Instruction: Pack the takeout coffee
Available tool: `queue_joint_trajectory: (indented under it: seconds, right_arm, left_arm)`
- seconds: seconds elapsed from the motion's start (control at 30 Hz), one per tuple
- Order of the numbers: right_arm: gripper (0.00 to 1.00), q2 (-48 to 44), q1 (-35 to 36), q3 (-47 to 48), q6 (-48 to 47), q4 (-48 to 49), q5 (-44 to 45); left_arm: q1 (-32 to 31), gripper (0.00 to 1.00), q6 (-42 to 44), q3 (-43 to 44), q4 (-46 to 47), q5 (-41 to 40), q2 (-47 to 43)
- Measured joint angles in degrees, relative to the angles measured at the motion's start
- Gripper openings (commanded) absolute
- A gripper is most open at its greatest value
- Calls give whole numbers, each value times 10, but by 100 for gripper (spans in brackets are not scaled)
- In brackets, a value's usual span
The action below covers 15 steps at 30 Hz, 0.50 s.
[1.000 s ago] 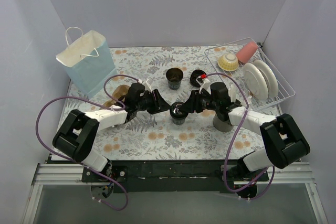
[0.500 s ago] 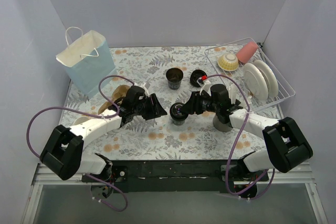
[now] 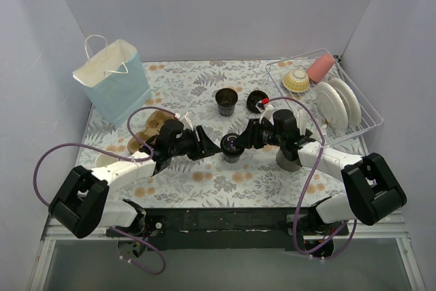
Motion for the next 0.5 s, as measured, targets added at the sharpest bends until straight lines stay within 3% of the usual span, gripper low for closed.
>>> queue_joint_trajectory:
  seconds: [0.33, 0.5]
  right_arm:
    - [39, 0, 0, 0, 1, 1, 0]
    - [38, 3, -1, -5, 1, 7, 0]
  left_arm:
    - [0, 41, 0, 12, 54, 4, 73]
    - [0, 36, -1, 13, 71, 9, 87]
